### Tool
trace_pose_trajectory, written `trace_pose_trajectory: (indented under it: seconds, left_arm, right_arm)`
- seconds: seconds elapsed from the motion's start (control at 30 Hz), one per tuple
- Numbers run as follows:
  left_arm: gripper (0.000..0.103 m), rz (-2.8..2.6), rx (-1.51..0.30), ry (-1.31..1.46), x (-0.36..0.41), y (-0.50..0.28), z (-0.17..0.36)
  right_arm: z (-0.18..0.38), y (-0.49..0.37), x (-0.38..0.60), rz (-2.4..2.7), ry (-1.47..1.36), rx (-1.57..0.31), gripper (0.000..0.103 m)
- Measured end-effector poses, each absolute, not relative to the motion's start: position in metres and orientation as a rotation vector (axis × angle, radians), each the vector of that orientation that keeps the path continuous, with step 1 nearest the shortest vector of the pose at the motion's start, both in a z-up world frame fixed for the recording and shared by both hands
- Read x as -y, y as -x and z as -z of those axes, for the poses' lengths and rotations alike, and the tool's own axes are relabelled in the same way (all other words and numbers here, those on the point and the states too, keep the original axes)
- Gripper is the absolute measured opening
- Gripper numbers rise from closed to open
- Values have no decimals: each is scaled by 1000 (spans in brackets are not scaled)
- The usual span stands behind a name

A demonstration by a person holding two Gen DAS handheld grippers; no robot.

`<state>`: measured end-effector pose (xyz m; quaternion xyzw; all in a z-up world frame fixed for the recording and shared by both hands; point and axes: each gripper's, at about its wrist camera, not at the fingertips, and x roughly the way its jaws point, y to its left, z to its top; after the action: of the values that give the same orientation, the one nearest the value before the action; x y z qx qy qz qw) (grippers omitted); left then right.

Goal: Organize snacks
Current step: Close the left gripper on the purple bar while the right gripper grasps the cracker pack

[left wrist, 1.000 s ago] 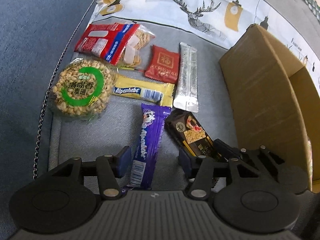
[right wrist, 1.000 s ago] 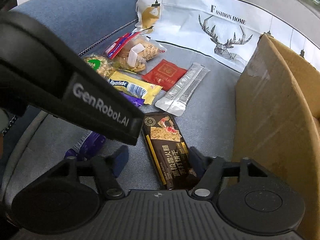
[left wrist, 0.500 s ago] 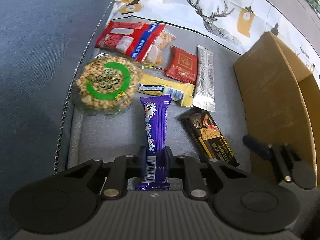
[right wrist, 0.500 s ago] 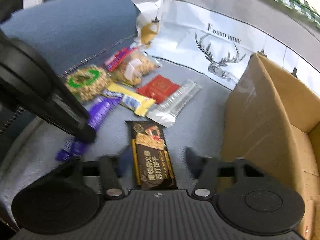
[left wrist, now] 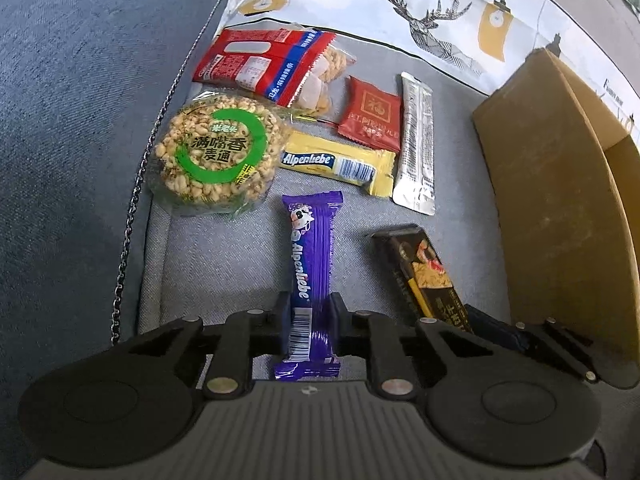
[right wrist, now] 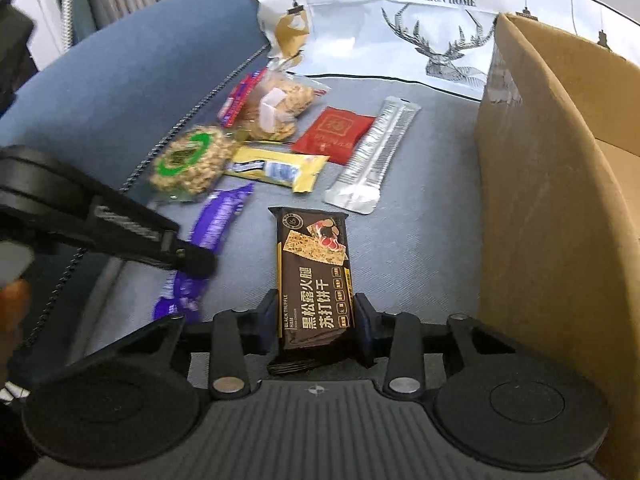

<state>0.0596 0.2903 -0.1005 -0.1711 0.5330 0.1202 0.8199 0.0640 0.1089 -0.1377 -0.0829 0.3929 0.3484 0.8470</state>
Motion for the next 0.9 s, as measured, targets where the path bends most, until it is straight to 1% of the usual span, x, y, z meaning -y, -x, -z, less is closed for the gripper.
trace_pose_trajectory:
  seconds: [0.2,0.37,0.43,0.8,0.83,0.9]
  left_arm:
    - [19,-259,-1115,371,-292,-58,98]
    - [22,-287,-1125,405,-299,-56,100]
    - [22,-283,-1127,409,-300,-56,100]
    - [23,-278,-1148,374,-295,-60,105]
    - [23,-278,-1148,373,-295,-60,105]
    - [23,-276,-1148,370,-295,-60,105]
  right_arm:
    - [142,-62,-113,-763,201,-878,41]
    - [144,-64,-114,-752,184,-880,49]
    - [144,-66,-115,-750,176,-879,50]
    - [149,-66,-119,-751,208,-874,50]
    - [149,-65,-119,-751,212,-870,49]
    - [149,-64,-119,-754,221,-863,42]
